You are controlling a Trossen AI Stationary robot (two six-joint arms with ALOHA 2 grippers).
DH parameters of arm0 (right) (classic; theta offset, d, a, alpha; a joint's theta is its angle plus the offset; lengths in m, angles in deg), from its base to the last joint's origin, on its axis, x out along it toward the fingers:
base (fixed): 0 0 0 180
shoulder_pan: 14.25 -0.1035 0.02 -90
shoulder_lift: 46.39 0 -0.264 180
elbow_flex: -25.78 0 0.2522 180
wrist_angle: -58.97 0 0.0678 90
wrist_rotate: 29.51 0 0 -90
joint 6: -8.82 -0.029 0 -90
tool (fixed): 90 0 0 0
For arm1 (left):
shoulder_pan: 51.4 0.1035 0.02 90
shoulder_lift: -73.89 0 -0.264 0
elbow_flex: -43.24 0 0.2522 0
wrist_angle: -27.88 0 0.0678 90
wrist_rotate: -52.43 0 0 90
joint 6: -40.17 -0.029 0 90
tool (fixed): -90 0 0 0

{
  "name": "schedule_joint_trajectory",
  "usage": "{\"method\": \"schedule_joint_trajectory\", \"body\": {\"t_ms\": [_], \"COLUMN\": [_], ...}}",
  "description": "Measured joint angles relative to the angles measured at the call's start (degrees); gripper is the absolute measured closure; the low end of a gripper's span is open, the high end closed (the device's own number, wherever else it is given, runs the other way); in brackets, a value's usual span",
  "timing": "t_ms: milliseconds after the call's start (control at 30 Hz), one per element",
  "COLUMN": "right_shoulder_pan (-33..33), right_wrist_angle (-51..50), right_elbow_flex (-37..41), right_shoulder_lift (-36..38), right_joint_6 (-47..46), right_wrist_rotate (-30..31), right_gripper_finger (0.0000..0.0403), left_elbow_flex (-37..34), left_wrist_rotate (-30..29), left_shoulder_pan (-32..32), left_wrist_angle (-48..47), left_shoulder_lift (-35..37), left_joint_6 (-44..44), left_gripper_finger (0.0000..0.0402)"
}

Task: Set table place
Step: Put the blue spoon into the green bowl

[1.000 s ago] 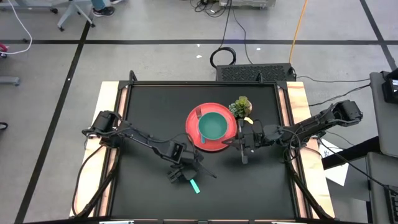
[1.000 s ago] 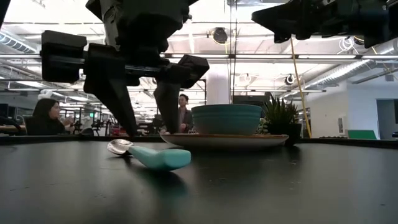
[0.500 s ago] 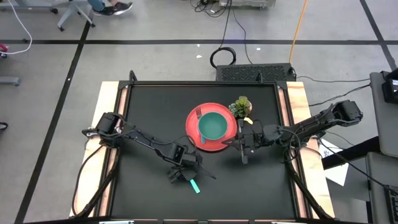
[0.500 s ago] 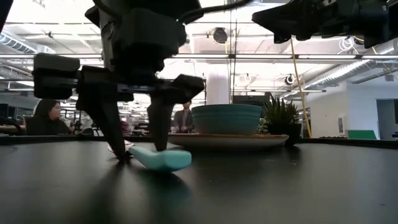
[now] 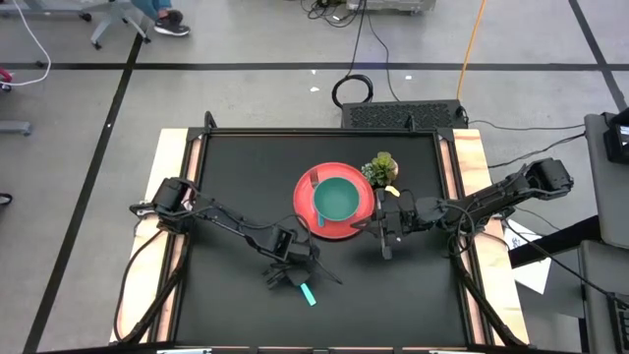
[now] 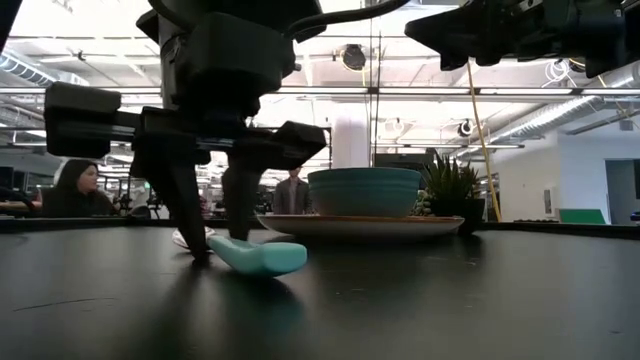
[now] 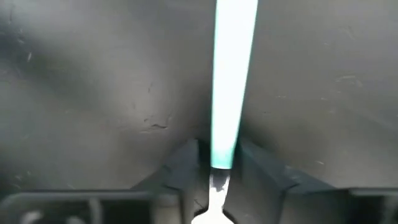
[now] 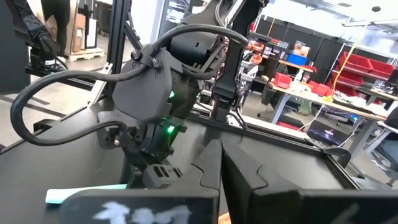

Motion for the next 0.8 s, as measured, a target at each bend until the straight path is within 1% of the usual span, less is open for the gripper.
{"method": "schedule_joint_trajectory", "body": {"t_ms": [133,200,333,433,500,633,800], "right_shoulder_pan": [-0.01,-0.01,-0.01,-0.01,-0.01,-0.27,-0.28], "right_wrist_angle": [-0.04,-0.04,-0.04,-0.02,0.01,0.07,-0.48], "right_elbow_flex": [0.0,0.0,0.0,0.0,0.0,0.0,0.04], "right_shoulder_lift": [0.0,0.0,0.0,0.0,0.0,0.23,1.19], "right_joint_6": [0.02,0.06,0.02,0.02,0.02,0.0,0.0], "right_wrist_rotate": [0.0,0.0,0.0,0.0,0.0,0.0,-0.02], "right_gripper_finger": [0.0403,0.0403,0.0403,0.0403,0.0403,0.0403,0.0403], "left_elbow_flex": [-0.02,-0.02,-0.05,-0.17,-0.31,-0.2,-0.2], "left_wrist_rotate": [0.42,0.44,0.72,0.67,-0.08,-0.91,-0.32], "left_shoulder_pan": [-0.01,0.03,0.07,0.15,0.4,1.85,3.95], "left_wrist_angle": [-0.14,-0.09,0.0,0.21,0.09,1.07,2.43], "left_shoulder_lift": [0.0,0.0,0.12,0.51,1.72,4.61,8.73], "left_joint_6": [-0.23,-0.21,-0.38,-1.52,-2.23,-2.57,-2.57], "left_gripper_finger": [0.0354,0.0373,0.0373,0.036,0.036,0.0371,0.0371]}}
